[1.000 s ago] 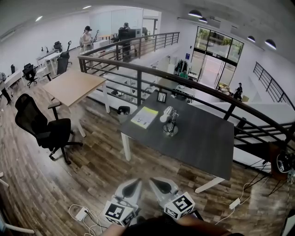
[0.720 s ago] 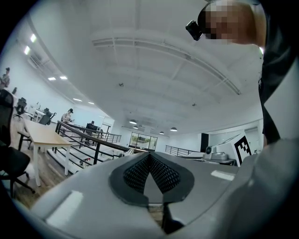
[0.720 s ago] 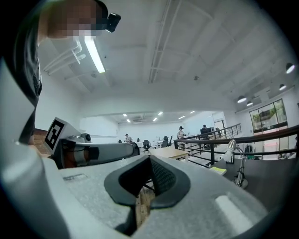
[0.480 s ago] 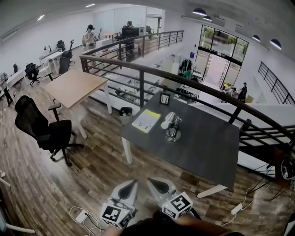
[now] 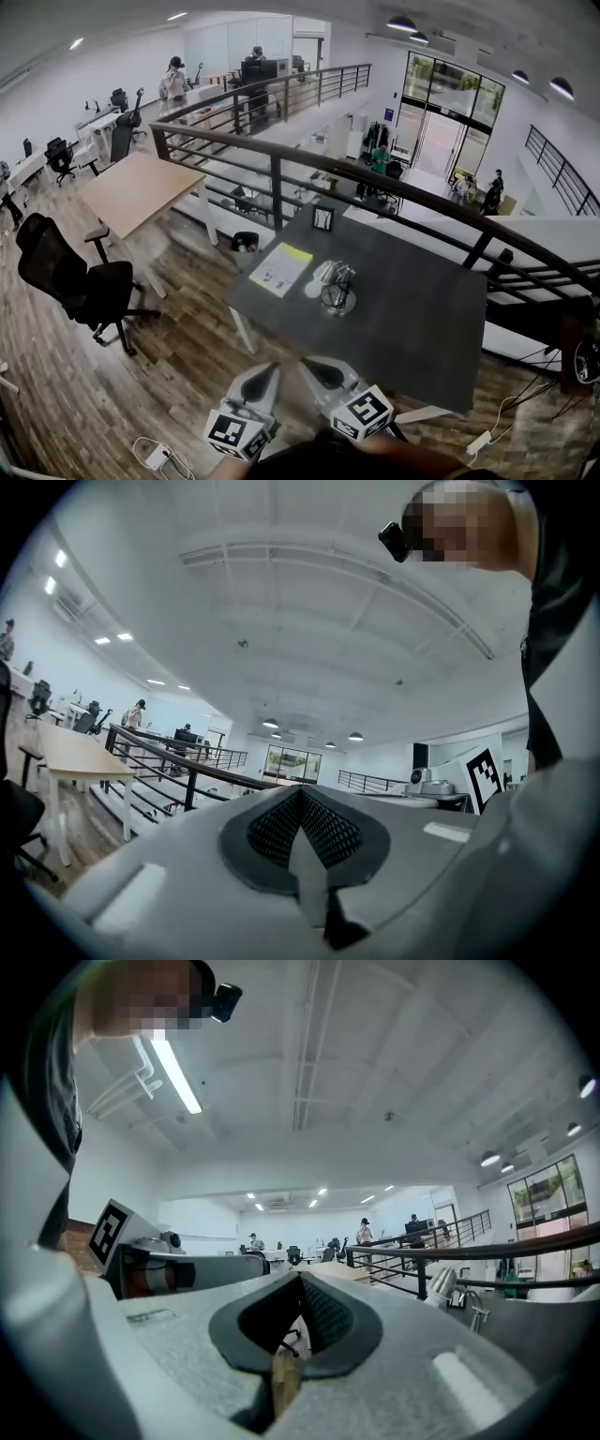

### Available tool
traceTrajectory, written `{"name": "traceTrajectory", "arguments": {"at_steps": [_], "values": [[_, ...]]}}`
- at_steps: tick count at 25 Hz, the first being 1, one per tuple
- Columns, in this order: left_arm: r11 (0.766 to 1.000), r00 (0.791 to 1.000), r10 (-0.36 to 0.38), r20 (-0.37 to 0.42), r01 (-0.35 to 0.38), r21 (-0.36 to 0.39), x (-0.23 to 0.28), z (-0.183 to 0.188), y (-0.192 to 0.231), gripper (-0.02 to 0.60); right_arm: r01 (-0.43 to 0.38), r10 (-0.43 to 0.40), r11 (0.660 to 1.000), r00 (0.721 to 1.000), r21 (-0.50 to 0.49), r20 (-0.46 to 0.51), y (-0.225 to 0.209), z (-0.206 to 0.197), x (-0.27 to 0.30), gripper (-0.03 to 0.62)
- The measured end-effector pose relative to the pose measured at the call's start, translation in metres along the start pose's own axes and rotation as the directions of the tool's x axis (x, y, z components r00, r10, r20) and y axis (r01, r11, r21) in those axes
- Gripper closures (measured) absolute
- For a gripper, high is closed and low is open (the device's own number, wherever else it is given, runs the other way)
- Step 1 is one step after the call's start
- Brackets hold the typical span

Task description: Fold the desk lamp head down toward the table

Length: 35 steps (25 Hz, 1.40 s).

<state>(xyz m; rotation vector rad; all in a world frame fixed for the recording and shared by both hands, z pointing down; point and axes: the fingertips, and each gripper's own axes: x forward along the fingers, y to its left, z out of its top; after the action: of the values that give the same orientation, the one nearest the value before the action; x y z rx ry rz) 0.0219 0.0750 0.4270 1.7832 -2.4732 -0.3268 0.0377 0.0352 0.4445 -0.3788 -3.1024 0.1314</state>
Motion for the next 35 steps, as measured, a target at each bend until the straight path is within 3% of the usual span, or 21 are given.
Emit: {"name": "traceTrajectory", "arguments": {"at_steps": [5, 13, 19, 24, 29, 35], "values": [[0.999, 1.000, -0.028, -0.001, 0.028, 0.021, 0.062, 0.005, -0.015, 0.580, -0.002, 0.002, 1.000, 1.000, -0.003, 0.014, -0.060, 0.017, -0.004, 0.592], [0.999, 0.998, -0.053, -0.022, 0.053, 0.005, 0.118, -0.006, -0.005, 0.581, 0.014, -0.014, 1.000, 1.000, 0.016, 0.004, -0.113, 0.009, 0.007, 0.592], [0.985, 0.983, -0.174, -0.056, 0.174, -0.014, 0.174, -0.010, 0.004, 0.581, 0.108, -0.108, 0.994, 0.994, 0.028, -0.001, -0.162, 0.004, 0.025, 0.592], [0.956, 0.953, -0.293, -0.076, 0.293, -0.009, 0.215, -0.008, 0.028, 0.580, 0.209, -0.209, 0.978, 0.978, 0.018, 0.018, -0.195, 0.010, 0.051, 0.591], [0.911, 0.907, -0.410, -0.095, 0.411, -0.007, 0.249, 0.011, 0.046, 0.580, 0.282, -0.282, 0.959, 0.959, 0.007, 0.006, -0.210, 0.017, 0.082, 0.591], [0.858, 0.849, -0.513, -0.126, 0.512, -0.043, 0.277, 0.015, 0.072, 0.580, 0.412, -0.413, 0.911, 0.911, 0.015, 0.006, -0.238, 0.018, 0.108, 0.592]]}}
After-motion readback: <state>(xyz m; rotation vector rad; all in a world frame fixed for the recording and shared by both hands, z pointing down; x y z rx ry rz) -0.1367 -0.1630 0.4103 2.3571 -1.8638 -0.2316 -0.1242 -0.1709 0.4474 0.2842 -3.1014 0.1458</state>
